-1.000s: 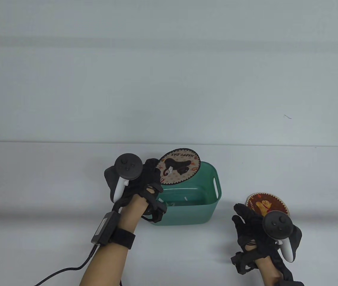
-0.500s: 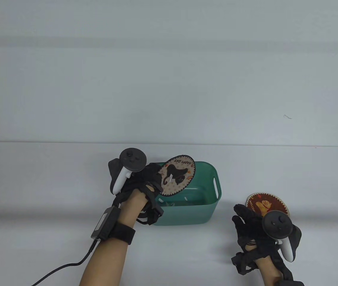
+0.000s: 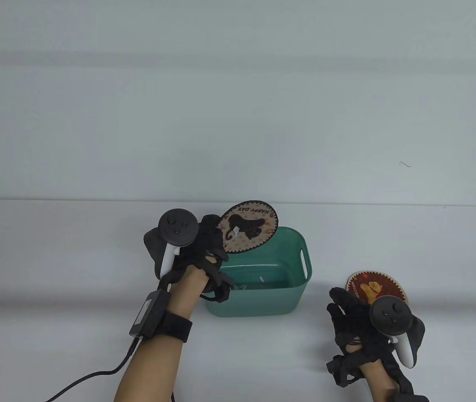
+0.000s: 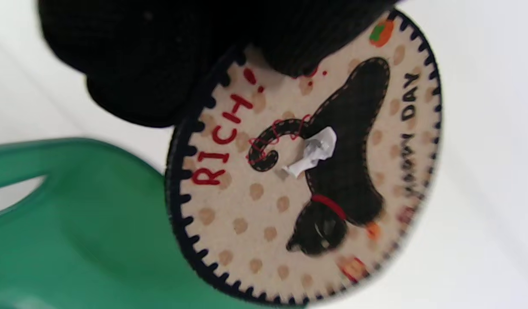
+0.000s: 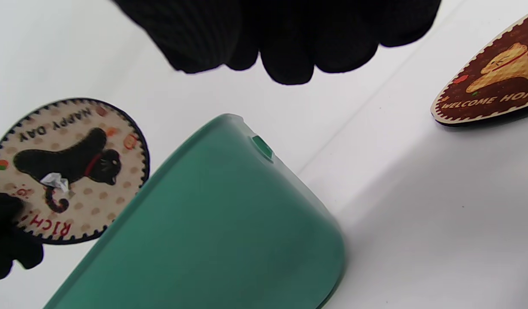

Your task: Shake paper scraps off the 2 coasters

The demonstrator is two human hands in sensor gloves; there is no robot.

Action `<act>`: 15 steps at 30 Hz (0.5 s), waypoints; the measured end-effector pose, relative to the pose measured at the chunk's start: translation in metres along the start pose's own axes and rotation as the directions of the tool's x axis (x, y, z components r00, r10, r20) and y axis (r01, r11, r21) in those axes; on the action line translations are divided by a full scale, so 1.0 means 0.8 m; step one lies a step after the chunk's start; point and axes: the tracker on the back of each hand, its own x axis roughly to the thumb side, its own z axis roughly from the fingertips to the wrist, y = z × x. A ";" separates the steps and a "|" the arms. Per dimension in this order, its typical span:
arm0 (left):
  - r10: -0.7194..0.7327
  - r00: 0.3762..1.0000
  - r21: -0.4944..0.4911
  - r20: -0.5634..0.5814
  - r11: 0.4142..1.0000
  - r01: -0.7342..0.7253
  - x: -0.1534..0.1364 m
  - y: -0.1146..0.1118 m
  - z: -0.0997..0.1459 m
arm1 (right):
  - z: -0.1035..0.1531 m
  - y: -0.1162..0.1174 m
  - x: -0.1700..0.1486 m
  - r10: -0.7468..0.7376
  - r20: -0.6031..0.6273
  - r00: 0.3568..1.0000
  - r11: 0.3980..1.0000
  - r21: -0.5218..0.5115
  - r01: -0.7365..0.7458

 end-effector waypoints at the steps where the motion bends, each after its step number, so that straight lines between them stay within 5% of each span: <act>1: -0.026 0.999 -0.090 -0.021 0.996 0.024 -0.001 0.000 0.001 | 0.000 0.000 0.000 0.001 0.001 1.000 1.000 0.001 -0.001; 4: 0.038 0.996 0.227 0.079 0.972 -0.055 -0.002 0.005 0.006 | 0.000 0.003 0.000 0.009 -0.004 1.000 1.000 0.018 -0.009; 6: -0.026 1.000 -0.043 -0.012 0.999 0.026 -0.006 -0.002 0.001 | 0.000 0.004 0.000 0.013 -0.004 1.000 1.000 0.018 -0.013; 7: -0.032 0.999 -0.097 -0.016 0.995 0.031 -0.008 -0.004 0.002 | 0.000 0.004 0.001 0.015 -0.005 1.000 1.000 0.020 -0.015; 9: 0.013 0.999 0.072 0.031 0.997 -0.015 -0.011 -0.003 0.004 | -0.001 0.003 0.009 0.024 0.000 1.000 1.000 0.015 -0.024; 15: 0.079 0.996 0.052 0.040 0.995 -0.081 -0.021 -0.004 0.004 | -0.016 0.008 0.096 0.113 0.185 0.976 0.993 -0.040 -0.107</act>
